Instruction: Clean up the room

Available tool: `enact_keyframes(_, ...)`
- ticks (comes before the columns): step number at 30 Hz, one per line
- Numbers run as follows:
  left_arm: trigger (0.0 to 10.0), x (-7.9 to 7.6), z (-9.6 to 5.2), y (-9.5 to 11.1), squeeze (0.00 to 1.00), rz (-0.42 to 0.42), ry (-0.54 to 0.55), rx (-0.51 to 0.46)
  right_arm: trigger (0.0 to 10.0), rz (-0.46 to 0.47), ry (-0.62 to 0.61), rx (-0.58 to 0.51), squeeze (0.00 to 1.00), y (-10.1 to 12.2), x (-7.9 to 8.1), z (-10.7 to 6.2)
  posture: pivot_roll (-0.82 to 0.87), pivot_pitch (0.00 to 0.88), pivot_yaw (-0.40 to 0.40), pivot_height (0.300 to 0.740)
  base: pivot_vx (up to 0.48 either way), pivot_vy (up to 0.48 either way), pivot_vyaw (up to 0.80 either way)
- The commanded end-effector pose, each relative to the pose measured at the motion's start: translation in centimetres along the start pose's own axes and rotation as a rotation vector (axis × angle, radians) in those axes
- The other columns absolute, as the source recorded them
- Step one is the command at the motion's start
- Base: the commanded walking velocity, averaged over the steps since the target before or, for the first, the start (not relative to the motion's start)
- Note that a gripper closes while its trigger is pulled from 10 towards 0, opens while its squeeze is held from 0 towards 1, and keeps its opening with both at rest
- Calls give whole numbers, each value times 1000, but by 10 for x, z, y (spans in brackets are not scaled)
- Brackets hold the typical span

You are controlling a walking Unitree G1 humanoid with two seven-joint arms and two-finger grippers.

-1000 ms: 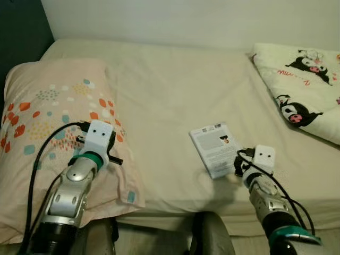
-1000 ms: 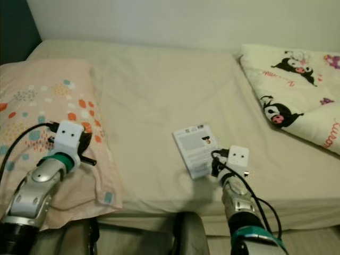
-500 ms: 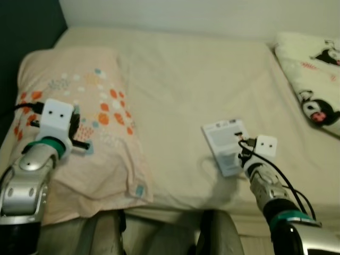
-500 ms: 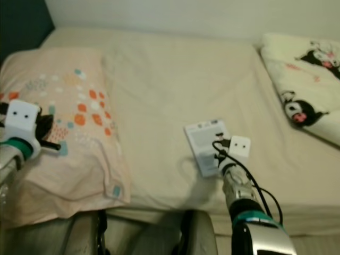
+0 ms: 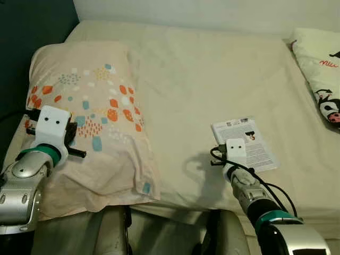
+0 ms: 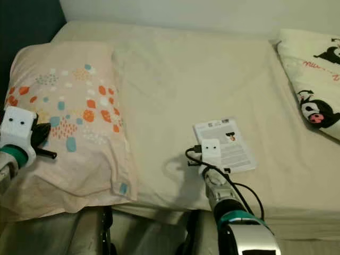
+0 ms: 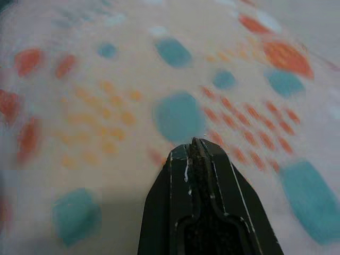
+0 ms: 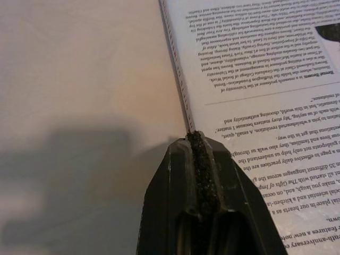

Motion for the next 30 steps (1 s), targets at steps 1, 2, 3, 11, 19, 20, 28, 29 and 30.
enact_keyframes(1, 10000, -17, -1, -14, 0, 12, -64, 34, 10000, 33, 6, 3, 0, -8, 4, -2, 282, 154, 25, 540, 0, 0, 0)
enact_keyframes(2, 10000, -27, -2, -22, 0, 19, -92, 40, 10000, 68, 9, -21, 0, -5, 4, -3, 255, 134, 17, 540, 0, 0, 0)
enact_keyframes(3, 10000, -41, -3, -35, 0, -10, -116, 51, 10000, 117, 9, -83, 0, 2, 4, -4, 216, 95, -2, 540, 0, 0, 0)
enact_keyframes(11, 10000, -59, -7, -52, 0, -19, -129, 58, 10000, 164, 40, -192, 0, 12, 12, -10, 170, 60, -63, 540, 0, 0, 0)
enact_keyframes(19, 10000, -98, -10, -53, 0, -10, -233, -84, 10000, 167, 80, -263, 0, -1, 26, -33, 122, 0, -127, 540, 0, 0, 0)
enact_keyframes(20, 10000, -99, -9, -49, 0, -14, -214, -135, 10000, 192, 93, -272, 0, -3, 30, -35, 123, 0, -126, 545, 0, 0, 0)
enact_keyframes(28, 10000, -92, -8, -41, 0, 2, -118, -215, 10000, 209, 134, -272, 0, -5, 41, -37, 121, 0, -112, 575, 0, 0, 0)
enact_keyframes(29, 10000, -92, -8, -41, 0, 2, -118, -215, 10000, 209, 134, -272, 0, -5, 41, -37, 121, 0, -112, 575, 0, 0, 0)
enact_keyframes(30, 10000, -84, -9, -42, 0, 40, -76, -218, 10000, 249, 135, -256, 0, -4, 42, -37, 134, 0, -99, 585, 0, 0, 0)
Point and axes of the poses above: a point about 5 cm out from each wrist's last joint towards the gripper, its own z axis pointing out of the wrist towards the gripper, its own y axis along the axis of the wrist's last joint, x = y × z, the point moved 2 cm from there along z, pointing out of the wrist towards the gripper
